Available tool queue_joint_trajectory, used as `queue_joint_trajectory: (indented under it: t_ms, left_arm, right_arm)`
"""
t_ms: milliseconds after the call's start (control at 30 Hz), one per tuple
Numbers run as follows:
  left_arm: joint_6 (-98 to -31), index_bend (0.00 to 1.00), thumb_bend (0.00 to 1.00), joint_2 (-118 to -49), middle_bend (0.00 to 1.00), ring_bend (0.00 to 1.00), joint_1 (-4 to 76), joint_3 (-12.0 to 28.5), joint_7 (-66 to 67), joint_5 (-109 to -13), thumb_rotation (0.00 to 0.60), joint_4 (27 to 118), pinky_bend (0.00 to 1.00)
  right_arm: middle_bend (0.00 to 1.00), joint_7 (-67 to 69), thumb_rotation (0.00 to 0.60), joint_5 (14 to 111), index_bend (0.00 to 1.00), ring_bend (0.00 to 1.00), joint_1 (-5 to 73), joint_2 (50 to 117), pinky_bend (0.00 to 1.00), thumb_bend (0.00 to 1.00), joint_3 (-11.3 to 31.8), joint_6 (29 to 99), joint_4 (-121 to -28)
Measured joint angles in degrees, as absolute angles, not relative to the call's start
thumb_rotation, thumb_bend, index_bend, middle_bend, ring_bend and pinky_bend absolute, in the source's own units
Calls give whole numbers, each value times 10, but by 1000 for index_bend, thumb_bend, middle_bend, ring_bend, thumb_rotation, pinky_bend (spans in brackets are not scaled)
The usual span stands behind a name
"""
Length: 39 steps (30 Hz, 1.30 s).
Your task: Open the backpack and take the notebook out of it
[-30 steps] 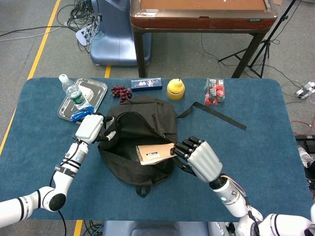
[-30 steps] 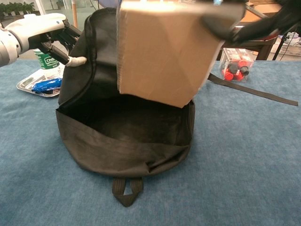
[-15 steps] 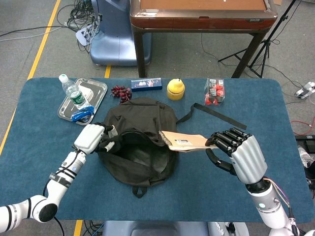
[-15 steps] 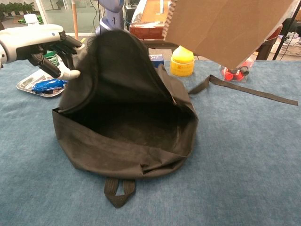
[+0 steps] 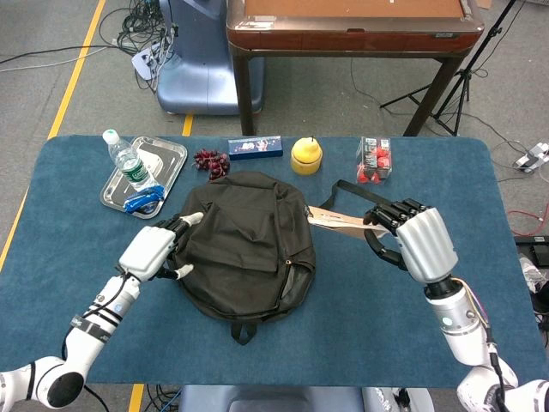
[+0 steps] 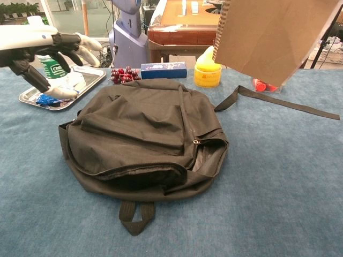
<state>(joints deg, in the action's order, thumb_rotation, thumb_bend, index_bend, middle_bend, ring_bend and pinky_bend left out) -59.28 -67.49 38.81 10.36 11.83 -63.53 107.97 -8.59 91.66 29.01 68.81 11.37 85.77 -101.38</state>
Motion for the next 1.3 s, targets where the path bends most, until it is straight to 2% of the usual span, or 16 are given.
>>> queue_joint_trajectory:
  t_ms: [233, 500, 567, 700, 767, 800, 833, 933, 1033, 1300]
  left_arm:
    - [-620, 82, 230, -669, 166, 168, 368, 108, 100, -623, 600, 1071, 208]
    - [-640, 82, 230, -646, 166, 168, 344, 106, 88, -627, 600, 1081, 204]
    - [-645, 82, 229, -643, 166, 168, 340, 105, 88, -629, 600, 1086, 202]
    - [-651, 82, 229, -636, 166, 168, 333, 103, 89, -633, 600, 1095, 200]
    - [-653, 82, 228, -632, 166, 168, 329, 102, 89, -634, 600, 1099, 198]
    - [-654, 82, 228, -630, 166, 168, 328, 102, 89, -635, 600, 1100, 196]
    - [-655, 82, 227, -629, 166, 168, 326, 102, 88, -635, 600, 1100, 195]
    - [-658, 82, 226, -625, 166, 165, 321, 101, 85, -637, 600, 1102, 193]
    - [-661, 82, 225, -621, 166, 164, 315, 101, 79, -638, 600, 1103, 190]
    - [-666, 84, 224, -605, 166, 164, 298, 97, 65, -641, 600, 1104, 184]
  right_arm:
    - [676, -98, 600, 896, 998, 630, 323, 739, 656, 536, 129, 813, -939]
    - [660, -110, 600, 880, 990, 619, 374, 832, 656, 535, 140, 762, -820]
    - [586, -116, 600, 873, 854, 543, 385, 856, 595, 534, 139, 741, -797]
    - [384, -140, 600, 851, 405, 318, 399, 878, 380, 515, 132, 698, -790]
    - [291, -155, 600, 836, 218, 210, 401, 881, 275, 493, 128, 684, -803]
    - [213, -163, 600, 831, 96, 139, 401, 881, 194, 472, 126, 679, -812]
    - [129, -171, 600, 826, 18, 79, 401, 879, 121, 446, 125, 674, -822]
    - [10, -199, 600, 803, 0, 8, 397, 864, 48, 365, 121, 660, -871]
    - [0, -223, 600, 785, 0, 0, 391, 836, 45, 318, 116, 652, -933]
    - [21, -241, 600, 789, 0, 4, 341, 730, 50, 312, 96, 688, -1074]
